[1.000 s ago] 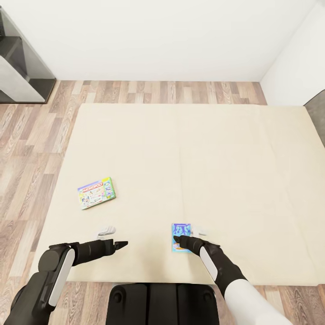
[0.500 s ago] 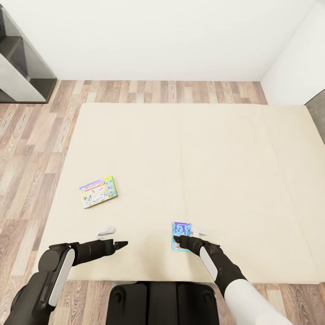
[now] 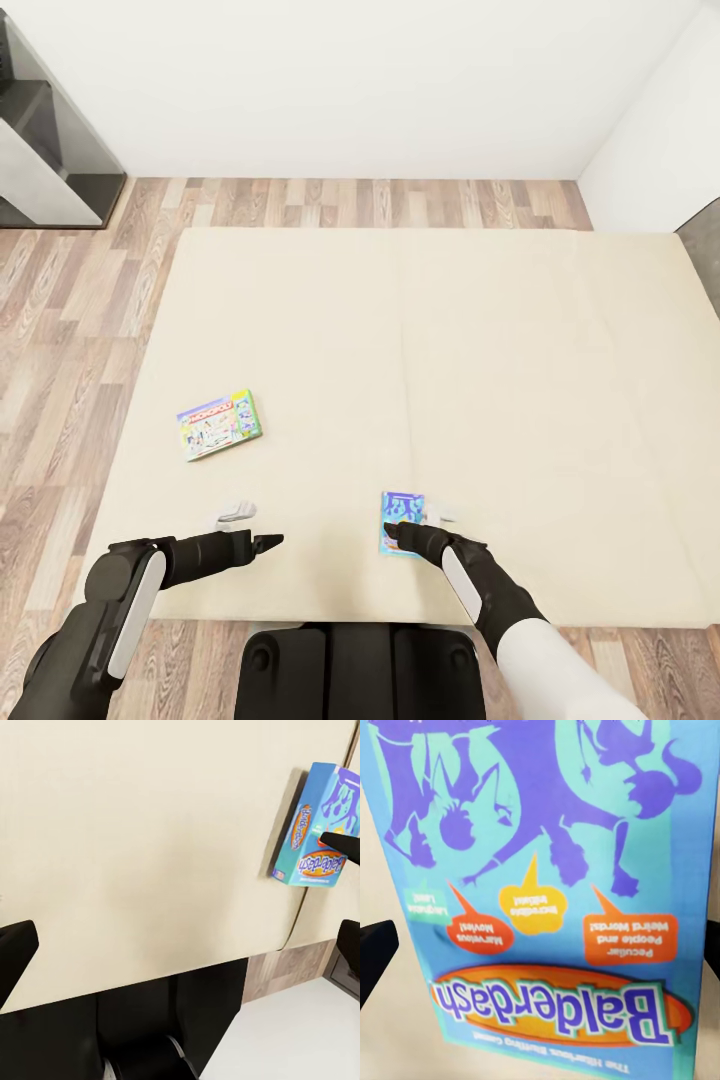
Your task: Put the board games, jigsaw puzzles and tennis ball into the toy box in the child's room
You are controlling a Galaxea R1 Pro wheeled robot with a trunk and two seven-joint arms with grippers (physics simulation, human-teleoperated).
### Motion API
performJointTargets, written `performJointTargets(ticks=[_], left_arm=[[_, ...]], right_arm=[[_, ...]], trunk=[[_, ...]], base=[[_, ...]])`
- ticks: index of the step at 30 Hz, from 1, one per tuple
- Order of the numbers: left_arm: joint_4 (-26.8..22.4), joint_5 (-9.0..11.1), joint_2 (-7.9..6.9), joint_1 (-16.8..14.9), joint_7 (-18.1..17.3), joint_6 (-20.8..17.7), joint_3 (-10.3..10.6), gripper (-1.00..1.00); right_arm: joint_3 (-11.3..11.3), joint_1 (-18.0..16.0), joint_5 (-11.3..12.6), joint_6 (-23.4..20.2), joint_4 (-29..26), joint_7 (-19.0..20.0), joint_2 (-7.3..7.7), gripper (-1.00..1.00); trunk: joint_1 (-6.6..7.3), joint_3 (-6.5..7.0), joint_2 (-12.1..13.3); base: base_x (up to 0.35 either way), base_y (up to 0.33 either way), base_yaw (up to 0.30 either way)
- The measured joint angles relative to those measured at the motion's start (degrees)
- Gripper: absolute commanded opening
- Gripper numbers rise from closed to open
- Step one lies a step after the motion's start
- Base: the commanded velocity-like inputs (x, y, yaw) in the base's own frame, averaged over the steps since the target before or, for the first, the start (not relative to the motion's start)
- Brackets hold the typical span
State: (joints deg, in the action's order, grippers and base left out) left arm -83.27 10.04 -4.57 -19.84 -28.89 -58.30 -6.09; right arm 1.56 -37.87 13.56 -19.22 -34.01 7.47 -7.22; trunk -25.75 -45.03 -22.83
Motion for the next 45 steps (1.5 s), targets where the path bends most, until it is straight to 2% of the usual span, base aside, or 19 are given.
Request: performJointTargets(ticks=[8, 45], left_arm=[[0.0, 0.0, 0.0, 0.0, 0.0, 0.0, 0.0, 1.0], [0.01, 0.0, 0.0, 0.0, 0.0, 0.0, 0.0, 1.0]], right_arm=[[0.05, -0.01, 0.01, 0.0, 0.0, 0.0, 0.0, 1.0], [0.32, 0.0, -0.08, 0.0, 0.0, 0.0, -0.06, 1.0]], trunk=[[0.0, 0.0, 0.0], [0.0, 0.0, 0.0]], base=[[0.0, 0.111, 0.0], [0.0, 0.014, 0.0]])
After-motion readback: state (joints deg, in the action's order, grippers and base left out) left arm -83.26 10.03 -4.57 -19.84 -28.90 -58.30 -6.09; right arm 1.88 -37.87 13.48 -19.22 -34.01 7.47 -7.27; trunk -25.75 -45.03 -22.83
